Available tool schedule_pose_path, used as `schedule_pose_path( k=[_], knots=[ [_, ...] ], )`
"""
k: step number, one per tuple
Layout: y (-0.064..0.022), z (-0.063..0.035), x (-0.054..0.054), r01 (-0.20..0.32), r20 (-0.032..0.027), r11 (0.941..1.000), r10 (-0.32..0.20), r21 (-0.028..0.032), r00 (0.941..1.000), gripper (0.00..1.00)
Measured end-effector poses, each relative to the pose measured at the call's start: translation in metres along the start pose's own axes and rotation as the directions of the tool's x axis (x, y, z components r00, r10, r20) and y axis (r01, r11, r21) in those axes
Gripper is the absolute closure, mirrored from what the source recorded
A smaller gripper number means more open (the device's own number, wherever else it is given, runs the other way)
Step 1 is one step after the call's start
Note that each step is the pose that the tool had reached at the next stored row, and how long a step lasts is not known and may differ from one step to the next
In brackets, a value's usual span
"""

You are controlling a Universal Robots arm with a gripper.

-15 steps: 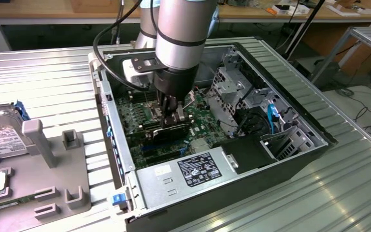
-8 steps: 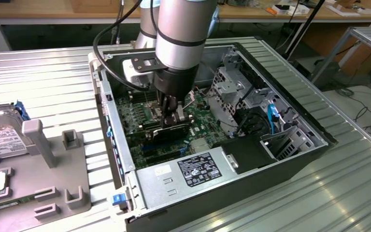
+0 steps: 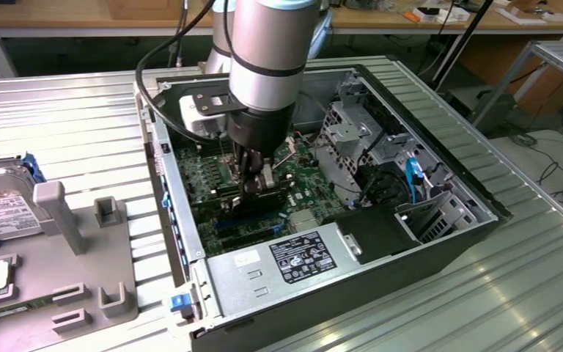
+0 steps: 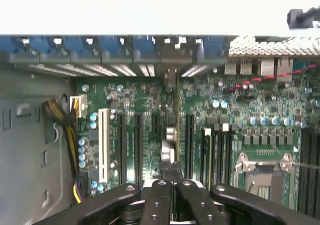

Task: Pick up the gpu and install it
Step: 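Press down on the gpu until it lock into place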

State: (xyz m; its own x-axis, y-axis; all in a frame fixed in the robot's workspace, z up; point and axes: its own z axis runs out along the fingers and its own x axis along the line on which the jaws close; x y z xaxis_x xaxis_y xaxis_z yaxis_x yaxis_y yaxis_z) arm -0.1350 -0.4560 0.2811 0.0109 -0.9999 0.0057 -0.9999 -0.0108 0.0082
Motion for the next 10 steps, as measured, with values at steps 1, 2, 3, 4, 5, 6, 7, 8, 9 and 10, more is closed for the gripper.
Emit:
schedule_pose_path(
  k=[1, 2, 3, 4, 5, 6, 7, 8, 9, 10],
  knots=[
    [0.0006, 0.0002, -0.0001, 0.000, 0.0019, 1.0000, 0.000, 0.0000, 1.0000, 0.89],
    [0.0007, 0.0016, 0.0000, 0.000, 0.0040, 1.0000, 0.000, 0.0001, 1.0000, 0.89],
    [0.0009, 0.0029, 0.0000, 0.000, 0.0070, 1.0000, 0.000, -0.0002, 1.0000, 0.89],
    [0.0009, 0.0033, 0.0000, 0.000, 0.0073, 1.0000, 0.000, -0.0001, 1.0000, 0.89],
    [0.0009, 0.0034, 0.0000, 0.000, 0.0075, 1.0000, 0.000, 0.0000, 1.0000, 0.89],
    [0.0010, 0.0034, 0.0000, 0.000, 0.0075, 1.0000, 0.000, 0.0000, 1.0000, 0.89],
    [0.0022, 0.0038, -0.0001, 0.000, 0.0078, 1.0000, 0.000, 0.0002, 1.0000, 0.89],
    [0.0028, 0.0042, 0.0000, 0.000, 0.0075, 1.0000, 0.000, -0.0001, 1.0000, 0.89],
    [0.0033, 0.0046, 0.0000, 0.000, 0.0074, 1.0000, 0.000, -0.0001, 1.0000, 0.89],
    [0.0038, 0.0050, 0.0000, 0.000, 0.0072, 1.0000, 0.000, -0.0002, 1.0000, 0.89]
  ],
)
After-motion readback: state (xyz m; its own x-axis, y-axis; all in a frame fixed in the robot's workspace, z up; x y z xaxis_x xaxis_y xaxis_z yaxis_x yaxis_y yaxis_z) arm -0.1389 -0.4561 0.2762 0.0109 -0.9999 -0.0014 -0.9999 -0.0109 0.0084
